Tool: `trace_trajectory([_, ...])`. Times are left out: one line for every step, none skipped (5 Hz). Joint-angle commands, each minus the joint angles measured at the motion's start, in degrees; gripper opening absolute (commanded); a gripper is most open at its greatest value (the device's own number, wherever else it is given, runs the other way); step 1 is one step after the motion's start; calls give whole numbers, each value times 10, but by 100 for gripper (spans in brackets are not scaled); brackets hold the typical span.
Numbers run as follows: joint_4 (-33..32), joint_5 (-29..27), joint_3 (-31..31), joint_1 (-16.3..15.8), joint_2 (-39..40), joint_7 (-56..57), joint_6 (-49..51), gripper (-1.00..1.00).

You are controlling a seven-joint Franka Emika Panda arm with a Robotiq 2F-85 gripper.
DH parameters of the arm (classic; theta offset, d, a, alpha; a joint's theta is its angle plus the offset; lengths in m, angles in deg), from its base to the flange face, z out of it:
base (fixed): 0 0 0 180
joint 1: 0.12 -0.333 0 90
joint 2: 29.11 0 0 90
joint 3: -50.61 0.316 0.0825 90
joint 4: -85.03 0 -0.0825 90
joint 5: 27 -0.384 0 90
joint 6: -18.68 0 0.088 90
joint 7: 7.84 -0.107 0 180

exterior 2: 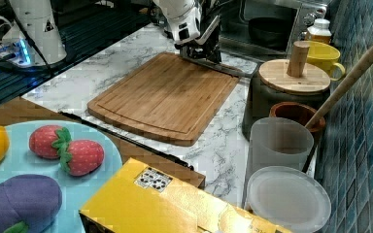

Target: Close the oven.

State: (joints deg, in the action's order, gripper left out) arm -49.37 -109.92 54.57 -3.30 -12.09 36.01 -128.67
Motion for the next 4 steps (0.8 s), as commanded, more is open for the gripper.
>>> trace_trajectory([57,-3,60,-47,-101,-35,6,-100])
trace_trajectory([54,-10,83,-59,-121,-31,-16,-100])
trace_trajectory([70,61,93,-81,-121,-95,-34,-100])
trace_trajectory([86,156,110,-103,-110,-185,-91,-100])
